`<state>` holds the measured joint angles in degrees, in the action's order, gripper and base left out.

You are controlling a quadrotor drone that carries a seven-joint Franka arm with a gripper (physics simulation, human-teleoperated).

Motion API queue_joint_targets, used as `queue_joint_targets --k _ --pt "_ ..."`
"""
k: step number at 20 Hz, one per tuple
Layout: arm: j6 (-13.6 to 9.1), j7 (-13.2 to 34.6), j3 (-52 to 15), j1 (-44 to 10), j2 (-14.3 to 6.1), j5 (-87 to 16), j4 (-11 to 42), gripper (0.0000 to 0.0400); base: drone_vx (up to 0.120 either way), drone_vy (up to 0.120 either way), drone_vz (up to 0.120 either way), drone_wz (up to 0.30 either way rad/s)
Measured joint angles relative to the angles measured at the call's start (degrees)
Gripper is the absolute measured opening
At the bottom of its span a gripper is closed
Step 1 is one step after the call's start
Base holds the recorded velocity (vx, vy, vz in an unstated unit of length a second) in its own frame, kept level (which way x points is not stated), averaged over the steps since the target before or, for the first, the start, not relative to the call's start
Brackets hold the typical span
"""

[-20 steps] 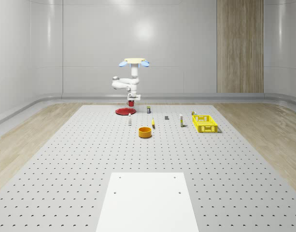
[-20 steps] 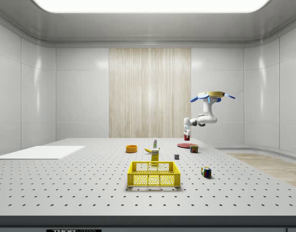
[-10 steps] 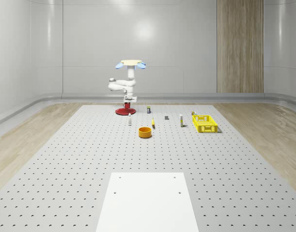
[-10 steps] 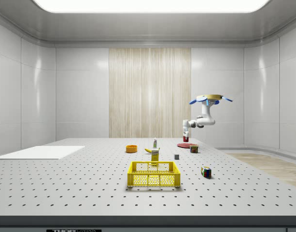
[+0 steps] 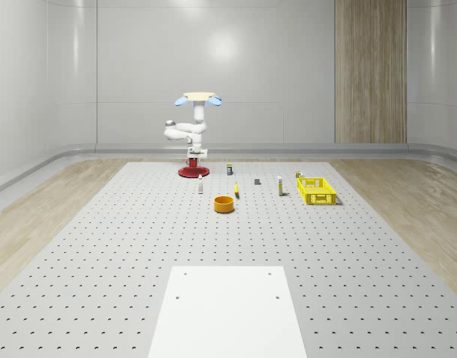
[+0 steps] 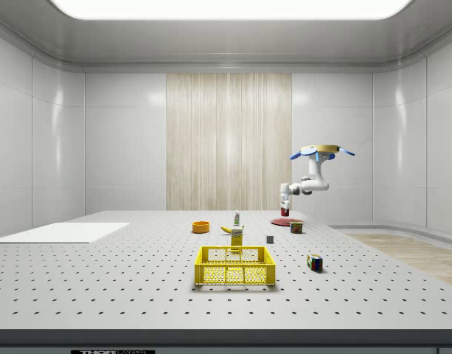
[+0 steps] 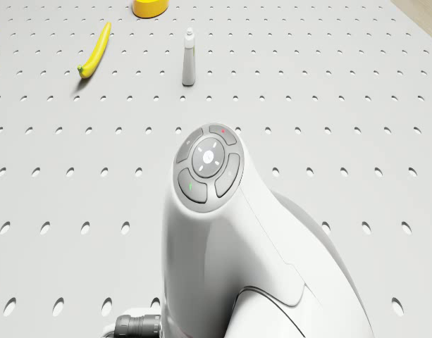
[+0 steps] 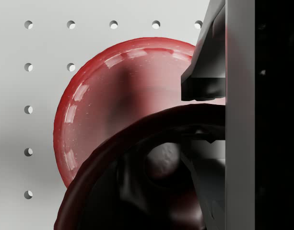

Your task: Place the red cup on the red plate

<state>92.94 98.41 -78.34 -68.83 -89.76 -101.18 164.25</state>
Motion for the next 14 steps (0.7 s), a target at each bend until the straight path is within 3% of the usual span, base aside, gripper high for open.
queue_joint_targets --k 7,13,14 --pt "1.8 0.2 5.2 -0.9 -0.1 -4.9 -1.1 0.0099 0.000 0.000 0.000 0.000" --pt "1.5 0.3 7.2 -3.2 1.0 -7.1 -1.7 0.0099 0.000 0.000 0.000 0.000" --pt "1.5 0.9 7.4 -3.5 1.1 -7.2 -1.7 0.0166 0.000 0.000 0.000 0.000"
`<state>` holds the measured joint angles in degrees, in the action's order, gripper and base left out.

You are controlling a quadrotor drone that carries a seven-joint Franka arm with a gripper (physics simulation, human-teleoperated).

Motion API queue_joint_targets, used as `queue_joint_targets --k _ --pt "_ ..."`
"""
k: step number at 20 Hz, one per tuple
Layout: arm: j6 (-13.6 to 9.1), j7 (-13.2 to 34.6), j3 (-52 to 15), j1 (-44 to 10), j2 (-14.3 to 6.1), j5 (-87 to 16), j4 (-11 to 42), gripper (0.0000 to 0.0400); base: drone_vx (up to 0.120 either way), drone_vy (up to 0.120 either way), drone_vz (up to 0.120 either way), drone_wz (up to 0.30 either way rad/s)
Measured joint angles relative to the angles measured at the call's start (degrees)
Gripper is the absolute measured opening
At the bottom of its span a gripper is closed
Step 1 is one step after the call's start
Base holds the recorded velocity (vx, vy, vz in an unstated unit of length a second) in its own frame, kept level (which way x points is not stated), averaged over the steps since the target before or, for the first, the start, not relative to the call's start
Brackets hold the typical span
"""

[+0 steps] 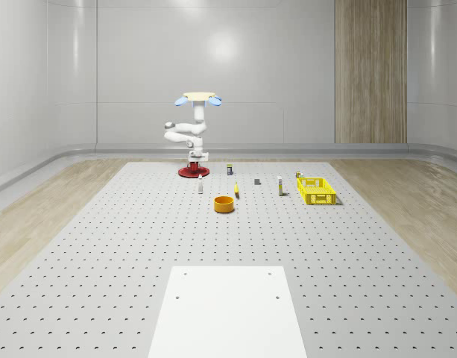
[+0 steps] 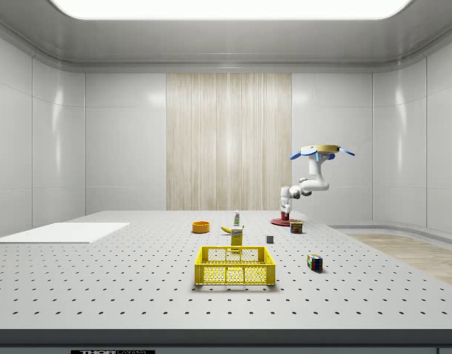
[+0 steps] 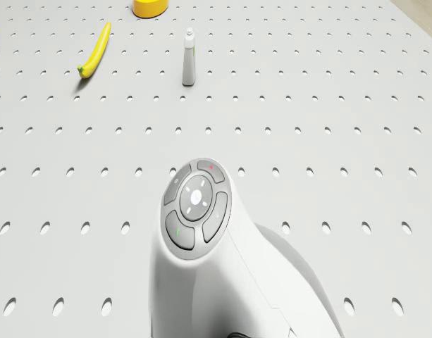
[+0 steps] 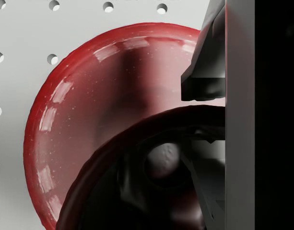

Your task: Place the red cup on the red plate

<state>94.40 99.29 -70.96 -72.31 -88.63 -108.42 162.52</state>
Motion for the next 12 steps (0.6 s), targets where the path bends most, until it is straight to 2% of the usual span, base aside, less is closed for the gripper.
queue_joint_targets --k 2,5,8,12 --pt "-0.1 0.8 0.2 -0.4 0.2 -0.3 -0.1 0.0258 0.000 0.000 0.000 0.000" --pt "-0.7 1.5 -0.7 -0.5 0.4 0.5 0.2 0.0333 0.000 0.000 0.000 0.000" --pt "-1.3 1.9 -1.9 -0.5 0.6 1.6 0.5 0.0368 0.000 0.000 0.000 0.000" --pt "-1.6 2.2 -2.6 -0.4 0.7 2.2 0.7 0.0386 0.000 0.000 0.000 0.000"
